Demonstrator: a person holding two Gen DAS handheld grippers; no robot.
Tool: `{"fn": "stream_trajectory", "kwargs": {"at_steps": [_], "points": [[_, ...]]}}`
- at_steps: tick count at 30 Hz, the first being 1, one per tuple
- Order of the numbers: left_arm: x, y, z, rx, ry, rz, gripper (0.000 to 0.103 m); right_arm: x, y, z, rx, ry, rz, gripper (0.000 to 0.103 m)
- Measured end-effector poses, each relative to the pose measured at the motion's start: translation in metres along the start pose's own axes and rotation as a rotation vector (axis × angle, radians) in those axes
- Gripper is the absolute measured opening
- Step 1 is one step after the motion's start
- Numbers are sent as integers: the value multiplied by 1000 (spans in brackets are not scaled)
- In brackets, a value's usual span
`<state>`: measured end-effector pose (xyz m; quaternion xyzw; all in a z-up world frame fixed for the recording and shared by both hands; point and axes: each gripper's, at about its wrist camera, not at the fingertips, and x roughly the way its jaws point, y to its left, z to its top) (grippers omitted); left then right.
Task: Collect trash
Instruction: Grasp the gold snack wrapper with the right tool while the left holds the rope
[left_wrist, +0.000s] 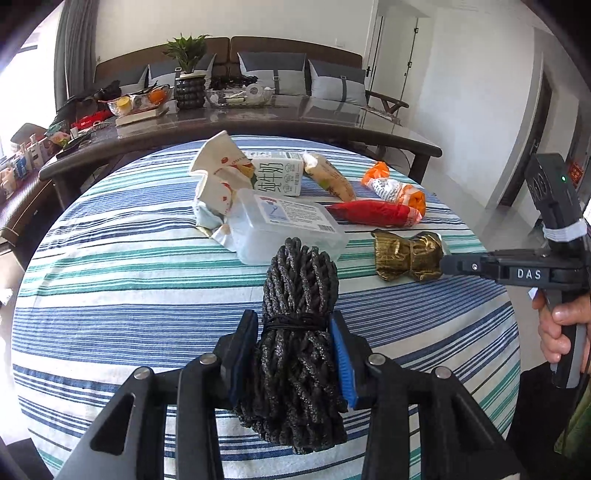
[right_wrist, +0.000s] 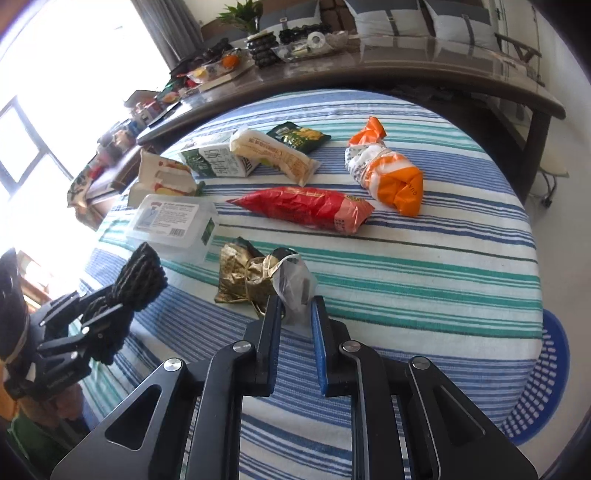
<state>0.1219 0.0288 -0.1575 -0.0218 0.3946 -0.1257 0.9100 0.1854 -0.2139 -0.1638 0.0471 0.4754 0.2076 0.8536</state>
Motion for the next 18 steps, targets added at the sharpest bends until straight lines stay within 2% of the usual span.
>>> {"fn": "stream_trajectory", "kwargs": {"at_steps": [2, 4, 5, 6, 7, 9, 10, 11, 12, 15, 16, 18], "points": [[-4, 12, -1, -31, -7, 29, 41, -1, 12, -12, -26, 40, 8, 19], [-7, 22, -2, -47, -12, 55, 42, -1, 26, -23, -61, 74, 78, 19], [-7, 26, -3, -56, -12, 61, 43, -2, 31, -28, -77, 94, 128, 24], [-7, 29, -4, -63, -11, 65, 44, -2, 38, -31, -101, 112, 190, 37], [-6, 31, -4, -66, -7, 64, 44, -5, 44, -32, -137, 112, 235, 42], [-4, 32, -5, -62, -1, 57, 45, -16, 56, -31, -231, 63, 190, 53], [-3, 31, -5, -52, 3, 54, 50, -20, 56, -29, -255, 34, 149, 57], [-2, 28, -6, -36, 8, 53, 57, -24, 53, -25, -257, 7, 108, 65], [-1, 25, -7, -20, 12, 56, 58, -27, 49, -21, -252, -23, 58, 72], [4, 16, -10, 20, 33, 71, 59, -25, 39, -7, -280, -71, -79, 75], [5, 16, -10, 25, 38, 73, 59, -21, 34, -1, -280, -69, -90, 75], [6, 17, -11, 26, 44, 74, 59, -10, 26, 9, -252, -39, -59, 75]]}}
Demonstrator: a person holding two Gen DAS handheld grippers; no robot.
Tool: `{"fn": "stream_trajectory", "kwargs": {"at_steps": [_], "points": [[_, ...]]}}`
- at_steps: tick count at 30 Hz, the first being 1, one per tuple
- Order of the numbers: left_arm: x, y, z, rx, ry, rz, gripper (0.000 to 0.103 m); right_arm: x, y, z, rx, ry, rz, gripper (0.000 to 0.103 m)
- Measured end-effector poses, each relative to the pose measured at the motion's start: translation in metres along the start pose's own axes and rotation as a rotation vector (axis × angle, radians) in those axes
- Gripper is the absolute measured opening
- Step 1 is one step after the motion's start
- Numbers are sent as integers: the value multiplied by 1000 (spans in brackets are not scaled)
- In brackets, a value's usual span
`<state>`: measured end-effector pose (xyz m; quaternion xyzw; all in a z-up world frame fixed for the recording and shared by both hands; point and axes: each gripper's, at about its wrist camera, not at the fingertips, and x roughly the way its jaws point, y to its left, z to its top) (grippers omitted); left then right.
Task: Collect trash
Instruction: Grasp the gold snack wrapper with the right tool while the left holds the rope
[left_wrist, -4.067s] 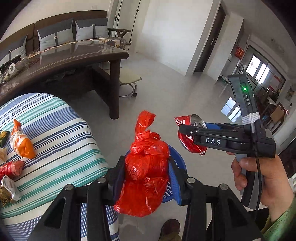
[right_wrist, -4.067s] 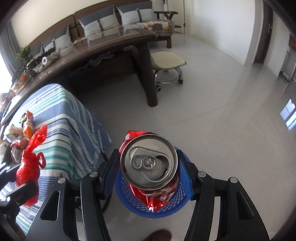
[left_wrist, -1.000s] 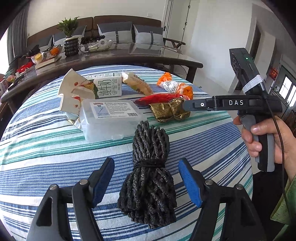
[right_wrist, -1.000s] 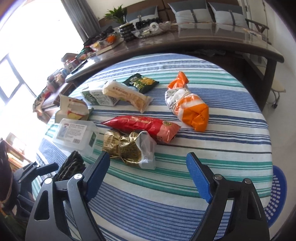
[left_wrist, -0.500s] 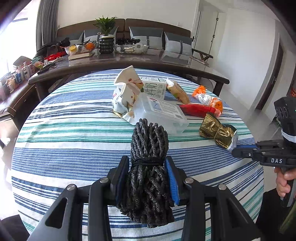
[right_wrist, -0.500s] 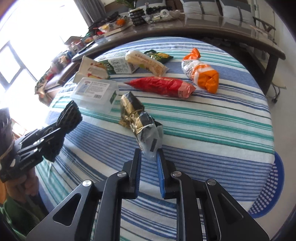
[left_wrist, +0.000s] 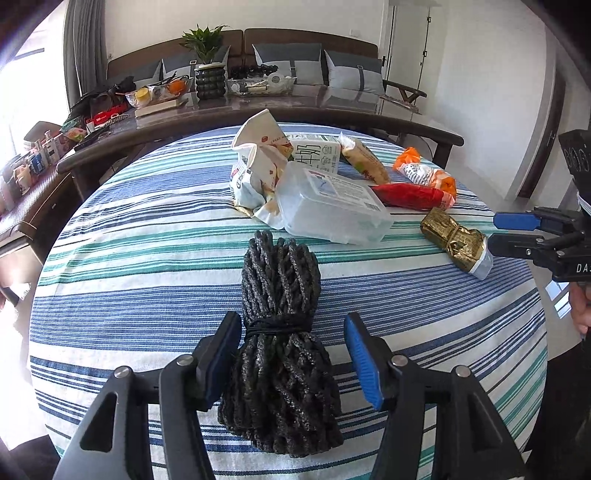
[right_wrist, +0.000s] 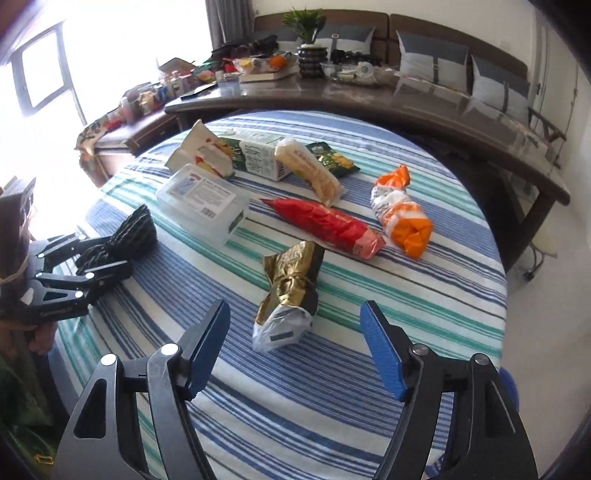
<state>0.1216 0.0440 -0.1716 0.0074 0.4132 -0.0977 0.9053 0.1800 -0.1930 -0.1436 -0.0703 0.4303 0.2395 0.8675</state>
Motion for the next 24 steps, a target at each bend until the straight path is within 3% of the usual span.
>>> {"fn": "stream_trajectory", "kwargs": {"at_steps": [9, 10, 13, 16, 17, 24], "points": [[3, 8, 0, -14, 18, -15, 59, 33, 9, 5, -49, 75, -32, 71], [3, 9, 1, -16, 16, -14, 59, 36, 10, 4, -51, 82, -36, 68], [1, 10, 3, -24, 6, -24, 59, 43, 8, 1, -38, 119, -23, 40], [0, 12, 3, -27, -1, -21, 54, 37, 9, 0, -29, 115, -22, 38], [-1, 13, 3, -28, -2, -25, 38, 34, 9, 0, -24, 105, -17, 38], [-10, 19, 3, -58, -21, -57, 35, 4, 6, -10, 18, 54, 10, 38]]}}
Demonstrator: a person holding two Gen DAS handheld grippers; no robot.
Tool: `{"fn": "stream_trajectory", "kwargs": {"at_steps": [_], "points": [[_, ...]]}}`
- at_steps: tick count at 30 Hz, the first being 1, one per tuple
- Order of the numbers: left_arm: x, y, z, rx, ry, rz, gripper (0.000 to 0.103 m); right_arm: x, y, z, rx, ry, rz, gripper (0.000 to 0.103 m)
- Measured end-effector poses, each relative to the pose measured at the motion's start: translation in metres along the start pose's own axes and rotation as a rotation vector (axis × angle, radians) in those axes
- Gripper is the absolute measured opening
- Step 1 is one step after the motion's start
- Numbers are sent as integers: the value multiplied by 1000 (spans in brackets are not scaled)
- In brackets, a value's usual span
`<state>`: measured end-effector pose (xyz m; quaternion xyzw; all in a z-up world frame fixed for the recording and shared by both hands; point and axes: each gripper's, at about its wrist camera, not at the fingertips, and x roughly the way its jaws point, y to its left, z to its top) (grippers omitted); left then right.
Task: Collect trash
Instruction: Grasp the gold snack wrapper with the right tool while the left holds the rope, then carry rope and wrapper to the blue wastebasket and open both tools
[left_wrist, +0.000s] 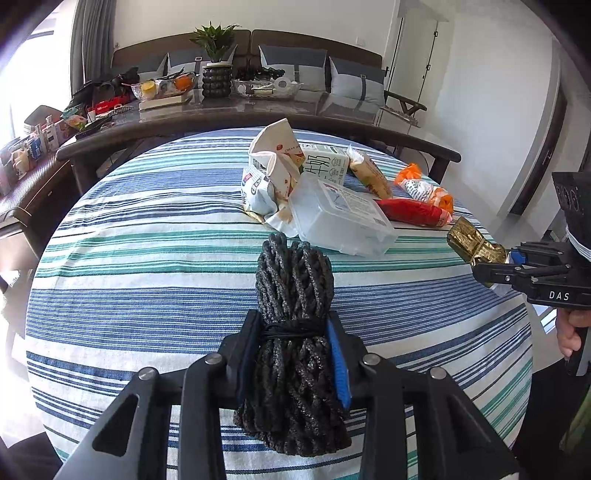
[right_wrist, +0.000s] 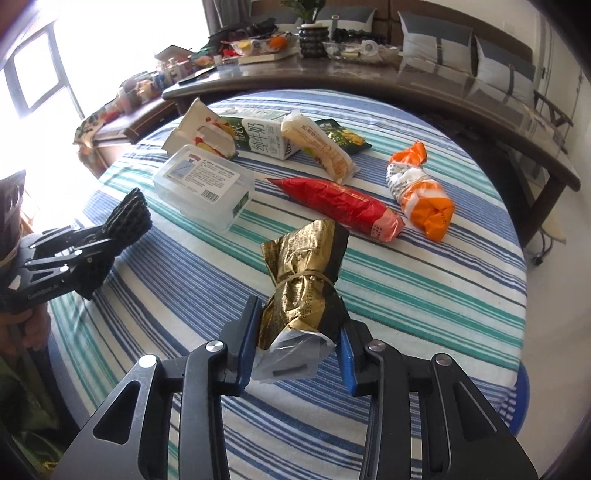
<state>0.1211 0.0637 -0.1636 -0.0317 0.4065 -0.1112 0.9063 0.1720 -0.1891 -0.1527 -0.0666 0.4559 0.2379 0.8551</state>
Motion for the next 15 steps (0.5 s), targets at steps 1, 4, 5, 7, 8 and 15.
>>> {"fn": "stream_trajectory", "kwargs": {"at_steps": [1, 4, 5, 7, 8, 15], "points": [[-2, 0, 0, -1, -3, -1, 35, -3, 0, -2, 6, -5, 5, 38], [-6, -5, 0, -4, -12, -11, 35, -12, -1, -7, 17, -20, 14, 38], [-7, -7, 0, -4, -15, -14, 35, -14, -2, -7, 21, -25, 18, 38], [-9, -11, 1, -5, -19, -21, 35, -18, -5, -9, 31, -32, 24, 38], [-10, -14, 1, -4, -21, -25, 35, -19, -6, -10, 36, -35, 24, 38], [-17, -46, 8, 41, -33, -56, 35, -25, -14, -17, 53, -43, 13, 38]]}}
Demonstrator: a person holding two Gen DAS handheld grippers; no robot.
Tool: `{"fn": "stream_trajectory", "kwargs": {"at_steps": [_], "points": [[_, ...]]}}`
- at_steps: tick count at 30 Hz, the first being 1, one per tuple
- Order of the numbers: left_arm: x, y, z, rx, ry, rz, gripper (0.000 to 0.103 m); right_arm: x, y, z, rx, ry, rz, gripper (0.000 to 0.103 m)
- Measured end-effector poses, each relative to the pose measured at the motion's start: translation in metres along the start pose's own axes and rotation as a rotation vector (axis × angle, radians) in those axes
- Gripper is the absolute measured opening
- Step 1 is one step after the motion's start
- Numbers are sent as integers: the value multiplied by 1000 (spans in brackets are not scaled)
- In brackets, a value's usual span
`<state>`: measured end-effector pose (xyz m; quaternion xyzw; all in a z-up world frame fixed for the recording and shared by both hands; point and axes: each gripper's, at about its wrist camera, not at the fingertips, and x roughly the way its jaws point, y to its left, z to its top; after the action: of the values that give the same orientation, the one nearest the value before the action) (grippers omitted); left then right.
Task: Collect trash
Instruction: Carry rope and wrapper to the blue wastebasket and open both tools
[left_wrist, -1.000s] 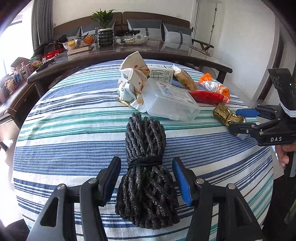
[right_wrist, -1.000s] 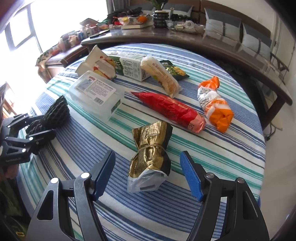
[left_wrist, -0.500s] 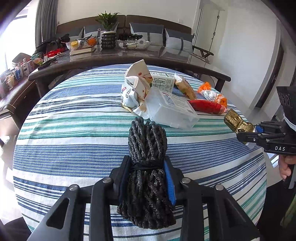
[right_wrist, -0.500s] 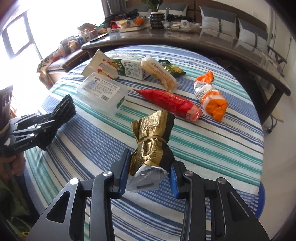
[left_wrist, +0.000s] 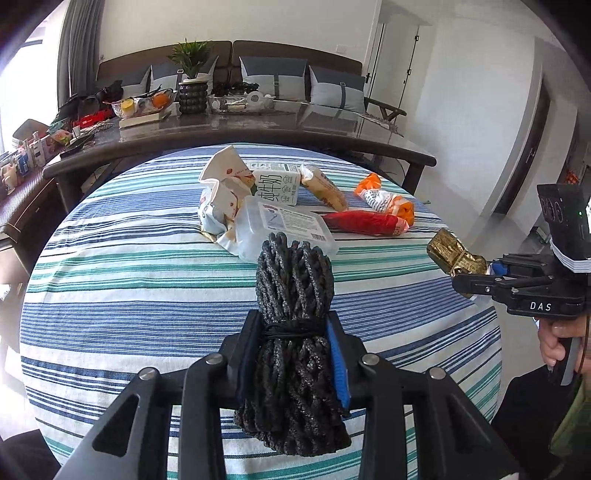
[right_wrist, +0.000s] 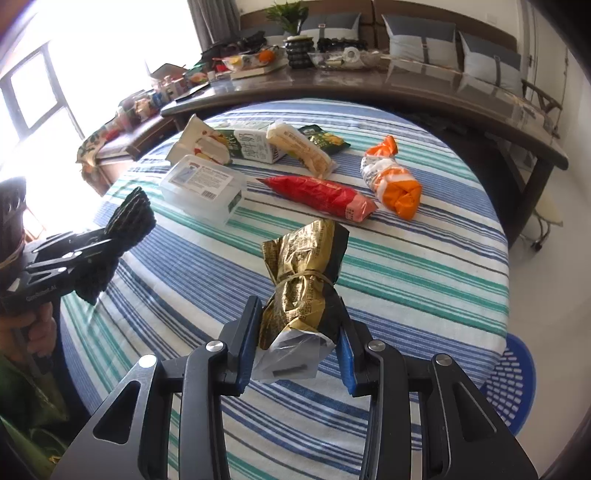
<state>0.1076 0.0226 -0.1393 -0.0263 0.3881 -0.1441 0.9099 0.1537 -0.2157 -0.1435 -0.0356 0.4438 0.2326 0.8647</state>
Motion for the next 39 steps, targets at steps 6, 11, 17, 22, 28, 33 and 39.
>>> {"fn": "stream_trajectory", "kwargs": {"at_steps": [6, 11, 17, 22, 28, 33, 39], "points": [[5, -33, 9, 41, 8, -37, 35, -10, -8, -3, 13, -23, -17, 38], [11, -69, 19, 85, 14, -83, 35, -21, -20, -7, 38, -48, -37, 38], [23, -107, 29, 131, 21, -127, 35, -36, -31, -13, 37, -78, -103, 38], [32, -128, 34, 142, 33, -154, 35, -48, -42, -19, 48, -99, -134, 38], [42, -149, 41, 170, 45, -170, 35, -60, -57, -26, 67, -121, -172, 38], [50, -167, 44, 190, 56, -180, 35, -71, -69, -33, 73, -136, -235, 38], [63, -191, 50, 202, 79, -204, 35, -82, -88, -39, 105, -152, -276, 38]]}}
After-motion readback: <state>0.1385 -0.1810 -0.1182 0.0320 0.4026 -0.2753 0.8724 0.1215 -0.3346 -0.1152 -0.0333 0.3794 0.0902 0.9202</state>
